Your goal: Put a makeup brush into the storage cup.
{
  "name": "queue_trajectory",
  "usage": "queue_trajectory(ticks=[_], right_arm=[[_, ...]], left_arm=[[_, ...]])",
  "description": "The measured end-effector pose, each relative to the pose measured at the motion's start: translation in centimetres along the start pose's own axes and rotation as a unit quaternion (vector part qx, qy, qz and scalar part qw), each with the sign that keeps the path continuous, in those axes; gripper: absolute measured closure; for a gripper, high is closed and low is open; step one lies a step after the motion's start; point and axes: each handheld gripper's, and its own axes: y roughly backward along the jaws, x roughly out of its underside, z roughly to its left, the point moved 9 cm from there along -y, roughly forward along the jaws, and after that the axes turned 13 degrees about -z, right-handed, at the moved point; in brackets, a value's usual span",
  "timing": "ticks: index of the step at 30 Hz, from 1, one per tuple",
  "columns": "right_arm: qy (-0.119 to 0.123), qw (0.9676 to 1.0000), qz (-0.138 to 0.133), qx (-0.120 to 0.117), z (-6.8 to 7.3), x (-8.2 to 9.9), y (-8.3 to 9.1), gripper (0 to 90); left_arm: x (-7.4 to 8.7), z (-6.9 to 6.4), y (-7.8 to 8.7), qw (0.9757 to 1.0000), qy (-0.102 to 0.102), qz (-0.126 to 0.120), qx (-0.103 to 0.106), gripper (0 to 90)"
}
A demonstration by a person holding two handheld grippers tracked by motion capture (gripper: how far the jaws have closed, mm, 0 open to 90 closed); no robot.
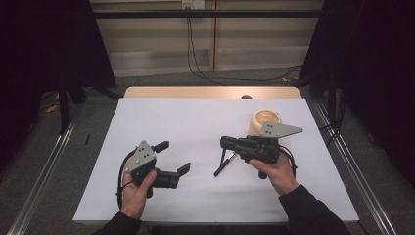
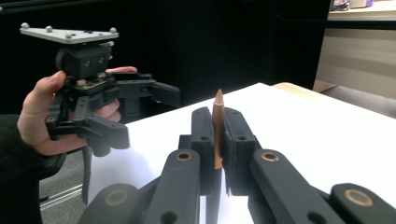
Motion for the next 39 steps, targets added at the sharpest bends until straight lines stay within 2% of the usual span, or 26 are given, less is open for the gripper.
queue_trajectory(ticks=[1, 5, 8, 10, 15, 16, 18, 20, 23, 26, 31, 35, 39], right_arm=[[-0.001, 1.0000, -0.001, 0.002, -0.1, -0.1, 0.1, 84.3], [-0.002, 0.9999, -0.006, 0.010, -0.5, -0.3, 0.5, 84.4], [-0.002, 0.9999, -0.008, 0.015, -0.8, -0.4, 0.7, 84.3], [-0.001, 0.9999, -0.009, 0.015, -0.8, -0.5, 0.8, 84.3], [0.000, 0.9997, -0.014, 0.022, -1.2, -1.0, 1.2, 84.3], [-0.001, 0.9996, -0.014, 0.024, -1.4, -1.0, 1.3, 84.3], [0.001, 0.9994, -0.015, 0.030, -1.7, -1.2, 1.5, 84.3], [0.001, 0.9992, -0.016, 0.037, -2.1, -1.2, 1.7, 84.3], [0.002, 0.9988, -0.017, 0.046, -2.8, -1.4, 2.1, 84.4], [0.000, 0.9981, -0.023, 0.057, -3.6, -1.7, 2.5, 84.3], [-0.001, 0.9968, -0.022, 0.077, -5.0, -1.9, 3.3, 84.4], [0.001, 0.9966, -0.020, 0.080, -5.8, -2.2, 3.6, 84.3], [0.001, 0.9958, -0.015, 0.090, -6.8, -2.4, 4.1, 84.3]], left_arm=[[0.0, 0.0, 0.2, 1.0000, -0.002, -0.001, 0.005, 1.7], [0.6, 0.5, 1.4, 0.9999, -0.003, 0.001, -0.010, 1.6], [1.4, 1.0, 2.4, 0.9999, -0.006, 0.011, -0.010, 1.5], [1.8, 1.4, 3.2, 0.9996, -0.007, 0.014, -0.023, 1.5], [2.6, 2.5, 4.5, 0.9992, 0.004, 0.010, -0.039, 1.4], [2.5, 2.7, 4.5, 0.9989, 0.011, 0.004, -0.046, 1.3], [2.6, 2.9, 4.7, 0.9988, 0.012, 0.002, -0.047, 1.2], [2.8, 2.9, 4.8, 0.9988, 0.006, 0.008, -0.047, 1.2], [3.0, 2.7, 4.8, 0.9988, 0.011, 0.008, -0.047, 1.3], [2.9, 2.7, 4.9, 0.9993, 0.007, 0.003, -0.038, 1.2], [3.1, 2.7, 4.9, 0.9995, 0.001, 0.010, -0.030, 1.2], [3.1, 2.7, 4.9, 0.9992, 0.008, 0.011, -0.036, 1.2], [3.3, 3.0, 5.1, 0.9991, 0.006, 0.017, -0.039, 1.2]])
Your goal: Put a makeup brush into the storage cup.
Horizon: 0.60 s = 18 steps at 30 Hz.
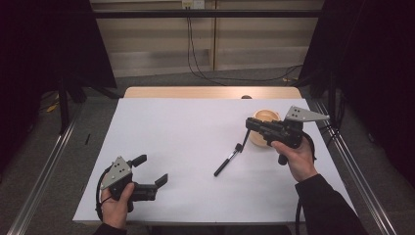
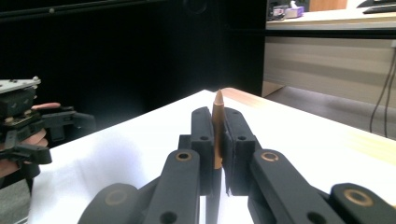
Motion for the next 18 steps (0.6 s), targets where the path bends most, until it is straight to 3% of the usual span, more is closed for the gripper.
queue_trajectory(ticks=[12, 18], right_arm=[[0.015, 0.9994, 0.005, 0.032, -2.9, -1.7, 0.3, 84.3], [0.009, 0.9985, 0.007, 0.054, -4.8, -2.1, 0.5, 84.3]], left_arm=[[0.1, 0.3, 0.0, 0.9999, 0.002, 0.001, -0.013, 1.6], [0.2, 0.2, 0.0, 1.0000, -0.002, 0.007, -0.007, 1.5]])
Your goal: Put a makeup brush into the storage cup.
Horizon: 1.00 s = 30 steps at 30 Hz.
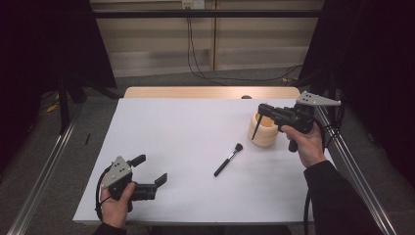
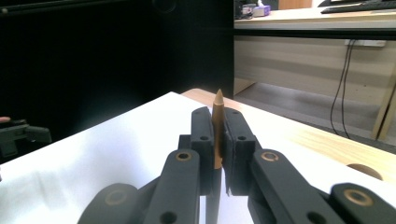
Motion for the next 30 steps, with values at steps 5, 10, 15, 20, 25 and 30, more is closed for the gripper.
queue_trajectory(ticks=[5, 10, 15, 20, 25, 30], right_arm=[[0.010, 0.9999, 0.003, 0.009, -0.7, -0.7, 0.0, 84.3], [0.014, 0.9996, -0.002, 0.025, -1.8, -1.3, 0.0, 84.3], [0.015, 0.9992, -0.007, 0.035, -2.6, -2.0, -0.1, 84.3], [0.025, 0.9986, -0.007, 0.045, -3.4, -2.6, -0.1, 84.2], [0.027, 0.9981, -0.007, 0.054, -4.1, -3.0, -0.2, 84.3], [0.032, 0.9977, -0.004, 0.060, -4.6, -3.0, -0.5, 84.2]], left_arm=[[0.0, 0.0, -0.1, 1.0000, 0.003, -0.002, -0.002, 1.7], [0.0, 0.1, 0.0, 1.0000, 0.002, 0.000, -0.003, 1.7], [0.0, 0.2, 0.0, 1.0000, 0.001, 0.001, -0.005, 1.7], [0.1, 0.2, 0.0, 1.0000, -0.001, 0.004, -0.002, 1.8], [0.1, 0.2, -0.1, 1.0000, -0.001, 0.002, -0.001, 1.8], [0.0, 0.2, 0.0, 1.0000, -0.001, 0.002, 0.006, 1.9]])
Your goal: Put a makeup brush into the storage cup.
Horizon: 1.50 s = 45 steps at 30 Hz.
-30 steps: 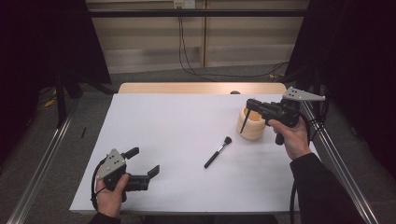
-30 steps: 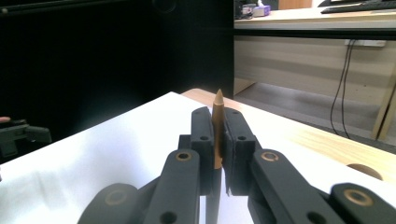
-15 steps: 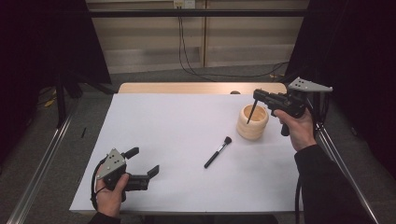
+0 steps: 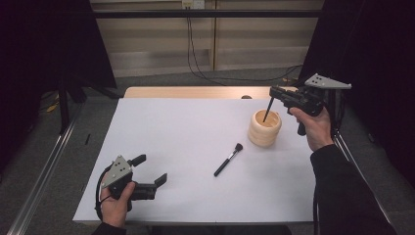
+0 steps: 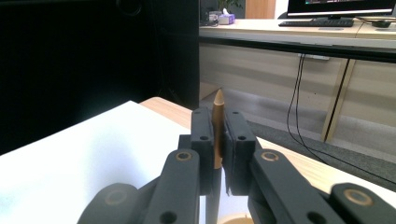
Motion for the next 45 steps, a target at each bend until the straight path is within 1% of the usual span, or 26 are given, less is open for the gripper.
queue_trajectory(ticks=[2, 4, 6, 7, 8, 9, 12, 15, 23, 24, 27, 29, 31, 32, 35, 36, 37, 38, 41, 42, 43, 44, 45], right_arm=[[0.006, 1.0000, 0.006, 0.005, -0.5, 0.1, 0.0, 84.2], [0.000, 0.9999, 0.004, 0.012, -1.1, 0.2, -0.1, 84.2], [-0.001, 0.9998, 0.008, 0.020, -1.5, 0.3, -0.1, 84.2], [0.000, 0.9998, 0.009, 0.018, -1.7, 0.4, -0.2, 84.2], [0.002, 0.9997, 0.013, 0.021, -1.8, 0.5, -0.2, 84.2], [0.003, 0.9997, 0.014, 0.018, -1.9, 0.6, -0.3, 84.2], [0.007, 0.9995, 0.023, 0.019, -2.1, 1.1, -0.4, 84.2], [0.004, 0.9995, 0.022, 0.021, -2.2, 1.3, -0.4, 84.2], [0.002, 0.9993, 0.030, 0.024, -2.2, 2.8, -0.2, 84.2], [0.003, 0.9991, 0.034, 0.025, -2.2, 3.0, -0.2, 84.2], [0.002, 0.9990, 0.034, 0.027, -2.2, 3.5, -0.1, 84.2], [0.000, 0.9990, 0.037, 0.027, -2.3, 3.8, 0.0, 84.2], [-0.004, 0.9989, 0.038, 0.028, -2.3, 4.2, 0.1, 84.2], [-0.004, 0.9989, 0.038, 0.027, -2.3, 4.4, 0.1, 84.2], [-0.005, 0.9988, 0.038, 0.032, -2.4, 4.9, 0.2, 84.2], [-0.006, 0.9988, 0.040, 0.029, -2.3, 5.0, 0.3, 84.2], [-0.008, 0.9986, 0.040, 0.033, -2.4, 5.1, 0.4, 84.2], [-0.008, 0.9987, 0.039, 0.030, -2.3, 5.3, 0.4, 84.2], [-0.010, 0.9986, 0.040, 0.035, -2.5, 5.6, 0.5, 84.2], [-0.013, 0.9985, 0.041, 0.034, -2.5, 5.8, 0.6, 84.2], [-0.011, 0.9984, 0.043, 0.034, -2.5, 5.9, 0.6, 84.2], [-0.014, 0.9985, 0.040, 0.034, -2.5, 6.0, 0.6, 84.2], [-0.015, 0.9984, 0.042, 0.034, -2.5, 6.2, 0.6, 84.2]], left_arm=[[0.0, 0.0, 0.0, 1.0000, 0.000, -0.002, 0.001, 1.9], [-0.1, 0.0, 0.0, 1.0000, 0.001, -0.002, 0.002, 1.9], [-0.1, 0.0, 0.0, 1.0000, 0.001, -0.003, 0.000, 1.9], [-0.1, 0.1, 0.0, 1.0000, 0.000, -0.002, -0.001, 1.9], [-0.1, 0.2, 0.0, 1.0000, -0.003, -0.001, -0.001, 1.9], [0.0, 0.2, 0.1, 1.0000, 0.000, -0.001, -0.002, 1.9], [-0.1, 0.2, 0.1, 1.0000, -0.002, -0.001, -0.001, 1.9], [-0.1, 0.2, 0.1, 1.0000, -0.004, 0.000, -0.001, 1.9], [-0.1, 0.3, 0.1, 1.0000, -0.004, 0.001, -0.002, 1.9], [-0.1, 0.3, 0.1, 1.0000, 0.000, -0.001, -0.004, 1.9], [-0.1, 0.2, 0.0, 1.0000, -0.003, -0.001, -0.003, 2.0], [-0.1, 0.2, 0.1, 1.0000, -0.002, -0.001, -0.001, 2.0], [-0.1, 0.3, 0.1, 1.0000, -0.002, -0.002, -0.004, 2.0], [-0.1, 0.3, 0.1, 1.0000, -0.004, -0.001, -0.001, 2.0], [-0.1, 0.2, 0.1, 1.0000, -0.002, 0.001, -0.001, 1.9], [-0.1, 0.1, 0.1, 1.0000, 0.001, 0.001, -0.001, 2.0], [-0.1, 0.0, 0.1, 1.0000, 0.000, 0.002, 0.001, 1.9], [0.0, -0.2, 0.1, 1.0000, -0.002, 0.004, 0.004, 1.9], [0.0, -0.2, 0.0, 1.0000, -0.008, 0.005, 0.005, 1.9], [0.0, -0.2, 0.0, 1.0000, -0.005, 0.004, 0.006, 1.9], [-0.1, -0.1, 0.0, 1.0000, -0.003, 0.003, 0.000, 2.0], [-0.1, 0.0, 0.0, 1.0000, -0.003, 0.001, 0.003, 2.0], [-0.1, 0.0, 0.1, 1.0000, -0.001, 0.001, 0.001, 1.9]])
